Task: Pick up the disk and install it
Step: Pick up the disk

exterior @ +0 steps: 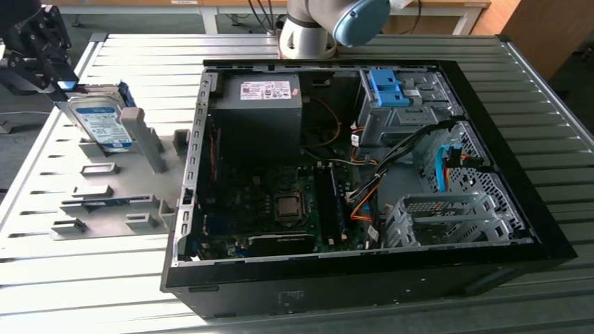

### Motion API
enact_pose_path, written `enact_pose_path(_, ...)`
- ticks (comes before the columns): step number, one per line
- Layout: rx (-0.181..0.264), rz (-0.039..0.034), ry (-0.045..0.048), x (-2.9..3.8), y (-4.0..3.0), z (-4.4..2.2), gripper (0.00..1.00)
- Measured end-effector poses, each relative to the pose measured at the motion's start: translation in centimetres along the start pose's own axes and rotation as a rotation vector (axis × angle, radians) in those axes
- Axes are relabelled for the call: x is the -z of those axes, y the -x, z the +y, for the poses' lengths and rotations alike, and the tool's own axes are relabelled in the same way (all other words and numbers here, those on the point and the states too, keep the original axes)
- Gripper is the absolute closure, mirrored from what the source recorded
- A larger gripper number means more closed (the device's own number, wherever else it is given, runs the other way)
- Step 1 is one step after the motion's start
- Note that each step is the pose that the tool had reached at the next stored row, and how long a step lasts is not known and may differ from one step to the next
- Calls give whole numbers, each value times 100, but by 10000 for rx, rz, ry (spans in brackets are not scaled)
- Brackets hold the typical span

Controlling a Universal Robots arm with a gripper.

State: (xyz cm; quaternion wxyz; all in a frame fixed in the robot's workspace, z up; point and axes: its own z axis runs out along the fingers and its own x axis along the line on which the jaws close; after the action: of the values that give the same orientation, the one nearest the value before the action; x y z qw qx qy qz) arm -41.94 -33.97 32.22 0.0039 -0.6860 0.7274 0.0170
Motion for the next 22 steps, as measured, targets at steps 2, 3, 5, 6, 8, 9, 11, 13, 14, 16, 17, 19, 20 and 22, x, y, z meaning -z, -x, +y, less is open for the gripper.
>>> enact_pose_path(2,0,0,-1,0,0,0,51)
enact_pose_path(3,0,0,-1,-1,1,0,51)
enact_pose_path(5,6,-1,-3,-14,8,1,50)
enact_pose_path(6,15,0,0,-25,17,2,44)
enact_pose_path(8,32,-1,-1,-55,42,3,44)
enact_pose_path(9,35,-1,-2,-74,49,6,44)
enact_pose_path(11,40,0,0,-111,54,22,44)
enact_pose_path(13,60,1,2,-147,54,34,44)
enact_pose_path(14,95,2,3,-165,53,33,44)
enact_pose_path(16,212,6,5,-201,52,32,44)
enact_pose_path(17,253,7,6,-220,52,32,44)
enact_pose_path(19,321,12,8,-256,51,38,44)
enact_pose_path(20,334,17,7,-275,50,43,44)
enact_pose_path(22,337,45,7,-309,48,55,44)
